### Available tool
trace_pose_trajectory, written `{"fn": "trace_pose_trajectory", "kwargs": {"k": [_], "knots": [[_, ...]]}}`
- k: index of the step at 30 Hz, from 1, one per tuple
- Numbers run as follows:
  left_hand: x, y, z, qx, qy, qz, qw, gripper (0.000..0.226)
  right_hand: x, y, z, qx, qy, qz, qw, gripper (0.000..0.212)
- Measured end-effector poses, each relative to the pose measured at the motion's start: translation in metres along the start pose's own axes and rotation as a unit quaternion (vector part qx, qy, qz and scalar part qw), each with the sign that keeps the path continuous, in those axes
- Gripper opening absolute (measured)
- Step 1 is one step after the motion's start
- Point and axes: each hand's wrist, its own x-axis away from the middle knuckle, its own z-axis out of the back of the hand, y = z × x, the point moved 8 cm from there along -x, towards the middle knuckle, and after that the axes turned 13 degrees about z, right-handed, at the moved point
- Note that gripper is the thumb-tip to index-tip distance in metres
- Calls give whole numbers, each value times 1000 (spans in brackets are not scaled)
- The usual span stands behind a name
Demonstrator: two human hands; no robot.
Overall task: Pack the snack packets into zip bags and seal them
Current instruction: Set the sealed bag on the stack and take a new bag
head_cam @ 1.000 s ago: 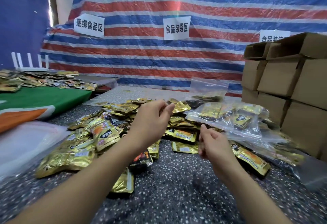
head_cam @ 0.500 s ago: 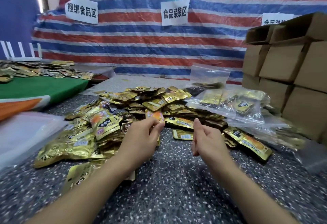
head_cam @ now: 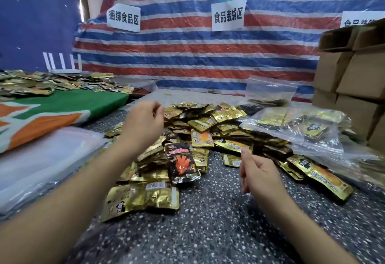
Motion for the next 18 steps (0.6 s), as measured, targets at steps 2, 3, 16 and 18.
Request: {"fn": "trace_pose_trajectory", "kwargs": {"k": [2, 3, 16, 18], "knots": [[-27, -43, 11, -104, 8, 57, 993, 27, 0, 0, 1, 2, 5, -1, 1000, 57], [-37, -70, 16, -169, 4, 98, 981, 33, 0, 0, 2, 10, 6, 0, 1000, 57], [-27, -236, 20, -393, -160, 239, 873, 38, -1, 2, -3, 33, 0, -6, 999, 57], [-28, -237, 27, -394, -137, 243, 876, 27, -2, 2, -3, 39, -1, -7, 999, 56]]}}
